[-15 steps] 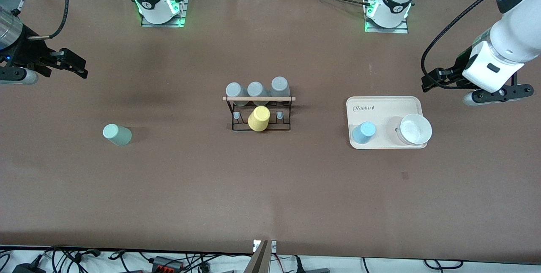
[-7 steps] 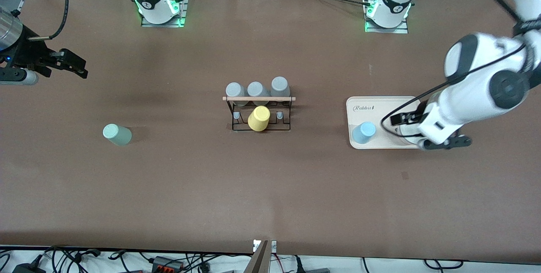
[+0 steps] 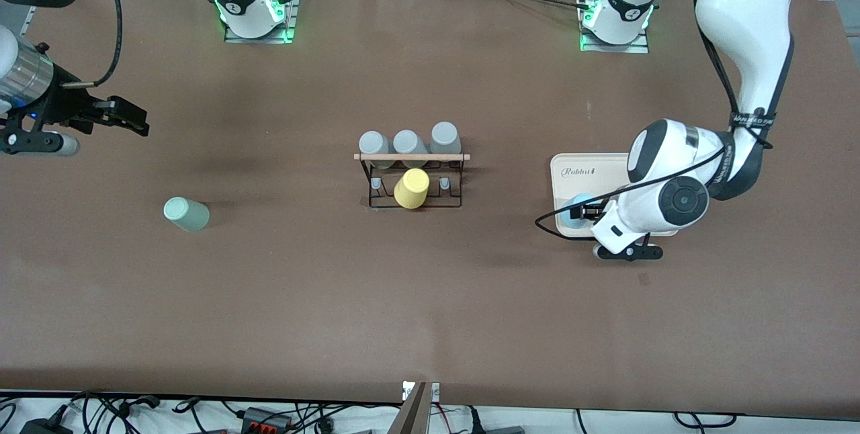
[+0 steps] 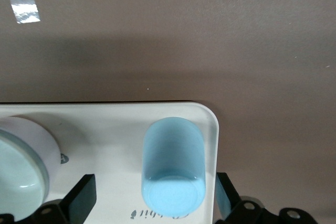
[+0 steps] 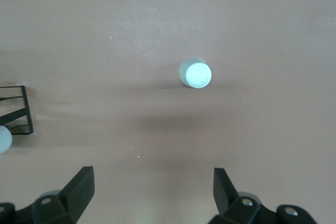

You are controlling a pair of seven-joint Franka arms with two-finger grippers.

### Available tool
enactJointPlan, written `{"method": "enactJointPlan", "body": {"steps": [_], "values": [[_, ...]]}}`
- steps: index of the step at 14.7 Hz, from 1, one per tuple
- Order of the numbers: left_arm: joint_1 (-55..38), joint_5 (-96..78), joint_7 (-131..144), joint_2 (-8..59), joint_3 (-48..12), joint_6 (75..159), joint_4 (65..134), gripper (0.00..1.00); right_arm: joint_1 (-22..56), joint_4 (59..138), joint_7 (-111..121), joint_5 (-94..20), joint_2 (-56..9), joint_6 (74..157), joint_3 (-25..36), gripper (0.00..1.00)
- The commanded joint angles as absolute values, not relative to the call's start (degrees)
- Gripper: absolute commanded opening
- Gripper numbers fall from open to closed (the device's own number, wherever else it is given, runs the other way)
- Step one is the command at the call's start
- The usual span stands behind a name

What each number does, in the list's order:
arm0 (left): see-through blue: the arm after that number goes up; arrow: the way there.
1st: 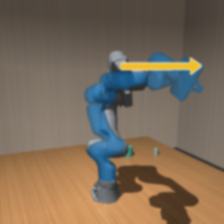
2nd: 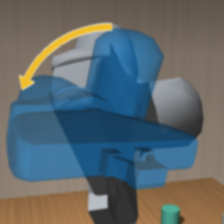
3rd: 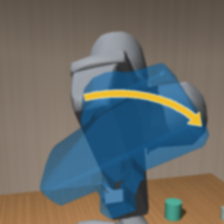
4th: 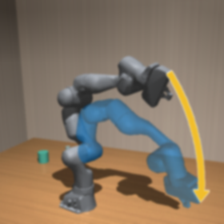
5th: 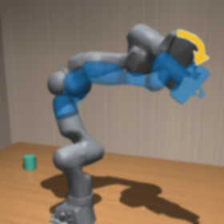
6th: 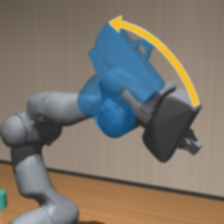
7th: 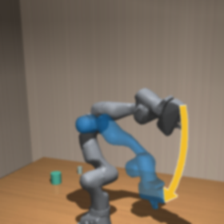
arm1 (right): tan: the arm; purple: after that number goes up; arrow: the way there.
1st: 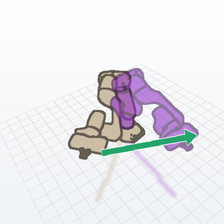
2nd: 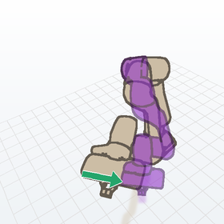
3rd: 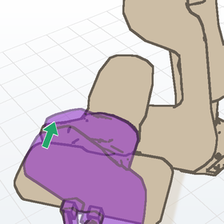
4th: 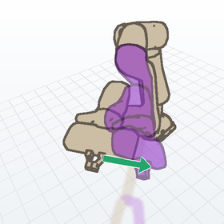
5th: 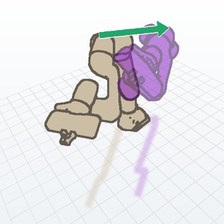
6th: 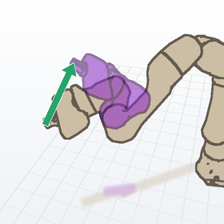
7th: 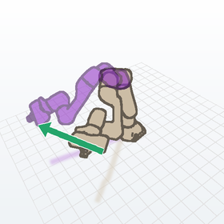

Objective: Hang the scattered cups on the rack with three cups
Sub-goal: 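Reach the left gripper down to the light blue cup on the tray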

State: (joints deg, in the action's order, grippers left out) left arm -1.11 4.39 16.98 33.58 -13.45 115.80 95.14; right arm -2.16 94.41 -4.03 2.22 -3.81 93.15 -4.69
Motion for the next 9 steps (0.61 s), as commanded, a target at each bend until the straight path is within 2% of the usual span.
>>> {"method": "enactJointPlan", "body": {"steps": [1, 8, 9], "values": [[-1.0, 5.5, 18.1, 32.2, -13.6, 116.9, 96.9, 1.0, -2.7, 93.4, -3.1, 3.0, -6.1, 93.0, -4.9, 1.0], [-1.6, 5.7, 19.2, 31.7, -13.6, 124.1, 102.8, 1.0, -3.6, 93.8, -3.0, 5.2, -14.1, 98.6, -4.8, 1.0], [-1.8, 5.7, 19.2, 31.6, -13.6, 124.1, 102.8, 0.85, -4.1, 94.0, -2.5, 5.4, -15.7, 100.0, -4.7, 1.0]]}}
